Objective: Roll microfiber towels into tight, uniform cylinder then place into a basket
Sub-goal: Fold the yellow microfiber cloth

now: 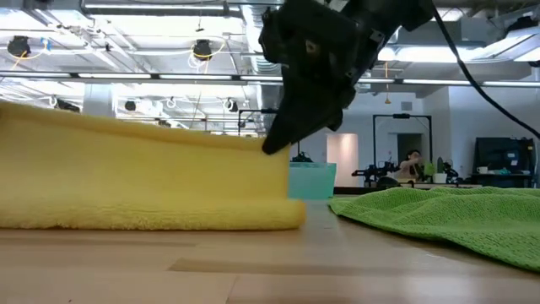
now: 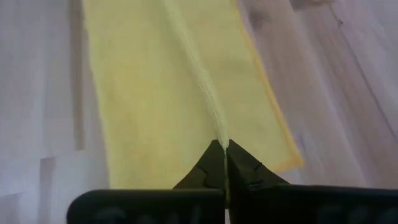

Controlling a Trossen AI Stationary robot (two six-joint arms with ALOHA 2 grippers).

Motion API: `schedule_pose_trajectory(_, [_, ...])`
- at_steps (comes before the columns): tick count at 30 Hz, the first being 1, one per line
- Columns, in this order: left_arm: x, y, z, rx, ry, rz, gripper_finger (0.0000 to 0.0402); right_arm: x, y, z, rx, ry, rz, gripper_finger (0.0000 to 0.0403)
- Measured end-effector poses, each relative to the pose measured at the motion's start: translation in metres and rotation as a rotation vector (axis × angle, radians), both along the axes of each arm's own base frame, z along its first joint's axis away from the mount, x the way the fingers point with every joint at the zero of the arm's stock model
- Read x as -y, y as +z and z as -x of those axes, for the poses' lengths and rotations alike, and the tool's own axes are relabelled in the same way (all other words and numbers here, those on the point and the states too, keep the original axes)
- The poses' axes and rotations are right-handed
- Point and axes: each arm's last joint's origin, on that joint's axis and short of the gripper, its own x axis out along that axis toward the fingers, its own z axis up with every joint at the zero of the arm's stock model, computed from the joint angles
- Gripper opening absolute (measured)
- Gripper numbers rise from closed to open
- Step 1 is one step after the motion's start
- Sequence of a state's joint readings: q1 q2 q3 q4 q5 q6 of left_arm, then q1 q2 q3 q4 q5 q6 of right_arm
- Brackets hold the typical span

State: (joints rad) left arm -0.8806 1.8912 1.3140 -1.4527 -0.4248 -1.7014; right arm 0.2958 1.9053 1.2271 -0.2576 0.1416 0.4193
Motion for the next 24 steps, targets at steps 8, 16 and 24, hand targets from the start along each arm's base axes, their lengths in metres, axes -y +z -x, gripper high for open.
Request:
schedule_pose_trajectory(8, [0.002, 0.003, -0.006, -0.037, -0.042, 0.050, 0.0000, -0.016, 0.010, 0.004, -0.004, 0.048, -0.008, 0.0015])
schedule_pose_trajectory(16, [0.030, 0.031, -0.002, 0.014, -0.109, 0.149, 0.0000, -0.055, 0.039, 0.007, 0.032, 0.166, -0.003, 0.0005])
schedule_pose_trajectory(24, [0.047, 0.049, 0.003, 0.045, -0.131, 0.237, 0.0000, -0.079, 0.046, 0.016, 0.036, 0.226, -0.009, 0.0013])
